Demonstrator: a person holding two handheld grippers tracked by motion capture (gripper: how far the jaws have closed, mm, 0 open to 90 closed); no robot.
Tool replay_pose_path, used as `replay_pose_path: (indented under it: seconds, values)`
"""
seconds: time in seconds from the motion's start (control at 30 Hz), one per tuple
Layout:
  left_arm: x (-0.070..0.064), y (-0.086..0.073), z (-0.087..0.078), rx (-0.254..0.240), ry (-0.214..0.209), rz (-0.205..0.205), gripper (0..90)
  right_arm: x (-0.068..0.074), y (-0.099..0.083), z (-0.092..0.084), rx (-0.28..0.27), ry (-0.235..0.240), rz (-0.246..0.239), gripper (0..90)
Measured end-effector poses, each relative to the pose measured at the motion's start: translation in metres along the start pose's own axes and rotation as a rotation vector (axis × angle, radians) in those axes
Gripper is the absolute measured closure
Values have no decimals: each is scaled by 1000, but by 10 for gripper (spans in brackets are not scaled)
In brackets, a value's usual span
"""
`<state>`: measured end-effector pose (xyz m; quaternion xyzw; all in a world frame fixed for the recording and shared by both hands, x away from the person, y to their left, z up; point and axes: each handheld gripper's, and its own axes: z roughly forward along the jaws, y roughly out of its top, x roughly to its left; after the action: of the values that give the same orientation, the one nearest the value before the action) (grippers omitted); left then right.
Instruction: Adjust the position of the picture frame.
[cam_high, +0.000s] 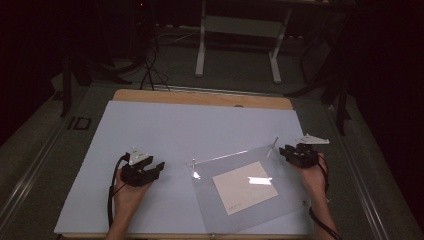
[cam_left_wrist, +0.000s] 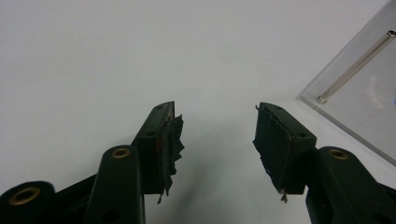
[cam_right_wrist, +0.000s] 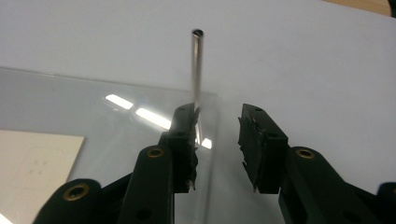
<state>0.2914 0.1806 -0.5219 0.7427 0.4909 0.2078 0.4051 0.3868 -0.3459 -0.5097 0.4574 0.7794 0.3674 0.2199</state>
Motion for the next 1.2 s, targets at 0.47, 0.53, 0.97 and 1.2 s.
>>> replay_pose_path:
  seconds: [0.47, 0.53, 0.97, 1.2]
  values:
    - [-11, 4, 1, -9, -29, 19, 511, 9, 21, 24, 3, 30, -26, 713]
    - [-13, 4, 2, -2, -38, 25, 510, 9, 23, 29, 5, 32, -23, 723]
    - [-32, 9, 11, 9, -88, 51, 523, 8, 20, 48, 34, 28, 9, 849]
    - [-47, 12, 19, 19, -116, 99, 559, 8, 21, 49, 42, 26, 6, 850]
